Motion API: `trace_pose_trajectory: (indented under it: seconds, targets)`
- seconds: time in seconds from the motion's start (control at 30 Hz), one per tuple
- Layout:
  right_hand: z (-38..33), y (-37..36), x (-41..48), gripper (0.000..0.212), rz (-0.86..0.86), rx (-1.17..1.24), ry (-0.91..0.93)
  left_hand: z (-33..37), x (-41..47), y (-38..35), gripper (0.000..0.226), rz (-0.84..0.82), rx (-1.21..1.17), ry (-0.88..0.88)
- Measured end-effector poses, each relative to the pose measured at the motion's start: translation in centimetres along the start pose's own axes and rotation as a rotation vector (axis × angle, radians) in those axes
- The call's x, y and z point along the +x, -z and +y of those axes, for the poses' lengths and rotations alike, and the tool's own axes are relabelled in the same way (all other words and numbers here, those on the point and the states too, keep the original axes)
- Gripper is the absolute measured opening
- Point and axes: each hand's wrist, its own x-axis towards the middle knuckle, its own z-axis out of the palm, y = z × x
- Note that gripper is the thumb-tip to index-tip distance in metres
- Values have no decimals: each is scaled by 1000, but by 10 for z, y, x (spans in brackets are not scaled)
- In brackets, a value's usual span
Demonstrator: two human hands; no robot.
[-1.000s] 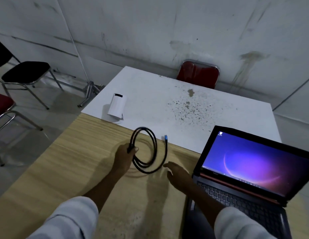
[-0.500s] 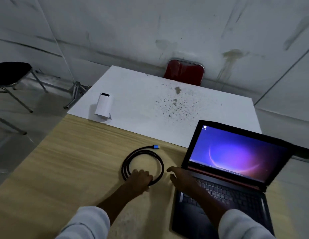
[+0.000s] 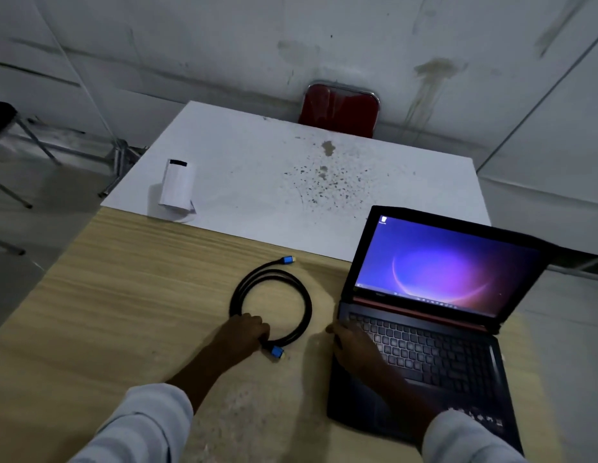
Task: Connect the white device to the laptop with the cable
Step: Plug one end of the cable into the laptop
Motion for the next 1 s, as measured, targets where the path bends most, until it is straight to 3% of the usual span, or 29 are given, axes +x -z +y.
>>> trace_pose_trajectory:
  seconds: [0.23, 0.37, 0.53, 0.8, 1.0]
  targets:
    - [13, -3, 4, 39, 125, -41, -72, 29, 20, -1, 30, 175, -54, -58]
    - [32, -5, 5, 54, 9, -154, -78, 40, 33, -13, 28, 168, -404, -113]
    - [38, -13, 2, 61, 6, -183, -59, 46, 41, -15, 30, 120, -737, -114]
    - [42, -13, 5, 74, -63, -187, -41, 43, 49, -18, 26, 274, -570, -157]
    - [46, -1, 13, 106, -178, -247, -23, 51, 59, -21, 27, 260, -607, -207]
